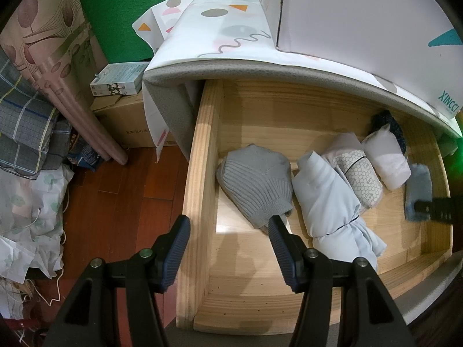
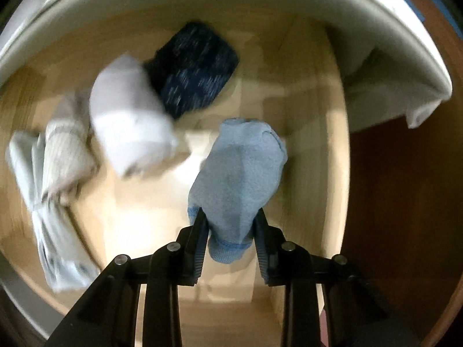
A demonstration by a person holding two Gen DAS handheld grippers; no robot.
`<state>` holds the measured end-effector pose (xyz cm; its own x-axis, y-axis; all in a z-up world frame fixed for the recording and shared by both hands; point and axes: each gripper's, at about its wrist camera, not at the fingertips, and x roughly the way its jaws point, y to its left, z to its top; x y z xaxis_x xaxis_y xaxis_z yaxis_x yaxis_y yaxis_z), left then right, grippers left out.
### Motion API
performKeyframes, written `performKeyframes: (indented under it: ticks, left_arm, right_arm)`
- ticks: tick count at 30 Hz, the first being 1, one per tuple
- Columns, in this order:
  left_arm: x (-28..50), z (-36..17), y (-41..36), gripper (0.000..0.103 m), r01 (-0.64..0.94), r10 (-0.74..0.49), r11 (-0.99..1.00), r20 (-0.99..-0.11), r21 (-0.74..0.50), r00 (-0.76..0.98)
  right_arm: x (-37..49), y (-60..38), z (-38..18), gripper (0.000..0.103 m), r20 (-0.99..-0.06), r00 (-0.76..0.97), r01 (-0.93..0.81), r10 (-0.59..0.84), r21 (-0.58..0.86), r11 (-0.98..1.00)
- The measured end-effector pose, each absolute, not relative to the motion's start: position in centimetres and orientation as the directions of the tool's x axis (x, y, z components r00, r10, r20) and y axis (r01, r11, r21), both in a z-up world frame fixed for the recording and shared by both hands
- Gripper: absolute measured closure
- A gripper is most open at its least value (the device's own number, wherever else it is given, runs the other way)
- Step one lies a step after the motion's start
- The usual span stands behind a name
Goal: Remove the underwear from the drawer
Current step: 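Grasp the light blue sock with the right tool, then lower the left tool toward the pale blue rolled garment while the right tool holds the sock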
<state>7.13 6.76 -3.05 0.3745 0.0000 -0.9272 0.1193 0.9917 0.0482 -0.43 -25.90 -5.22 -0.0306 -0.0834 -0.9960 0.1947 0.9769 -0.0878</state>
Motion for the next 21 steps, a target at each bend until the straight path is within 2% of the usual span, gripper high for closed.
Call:
performKeyframes:
  ticks: [2,5,7,9,18,21]
  left_arm:
    - [7.1,-3.0,6.8,0.045,0.119,-0.001,0.992,-0.927,0.047,0.375]
    - [7.1,-3.0,6.8,0.045,0.119,-0.001,0.992,-0.927,0.047,0.375]
    - [7.1,-3.0,6.8,0.045,0.120,-0.002,0.992,-0.927,0.047,0.376]
    - [7.1,-3.0,6.8,0.045,0.120,-0.002,0.992,-0.927,0.046,0.375]
    - [7.1,-2.9,6.4,0.045,0.143,-0.028,0.989,-0.933,0.025,0.358]
    - [7.1,-2.9,5.6,0.045,0.179,-0.033,0.983,-0.942,0.029,0.335]
  right_arm:
    - [-0.9,-25.5,-5.3,0.074,-0.996,-0.050,0.179,-0.071,-0.079,0.981]
    - [-0.3,-25.0,-5.4,0.064,-0.995,-0.066,0.166,-0.069,-0.079,0.983]
    - [0.1,-25.0,-5.0,0.051,-0.995,-0.049,0.166,-0.086,-0.093,0.982]
    - [1.0,-24.6,-4.3,0.046,-0.993,-0.041,0.163,-0.112,-0.117,0.980]
    - [3.6,-24.2,-5.7,0.047,-0.993,-0.055,0.154,-0.105,-0.112,0.982]
    - [4.3,-23.9,-6.0,0.052,-0.992,-0.061,0.139,-0.106,-0.114,0.984]
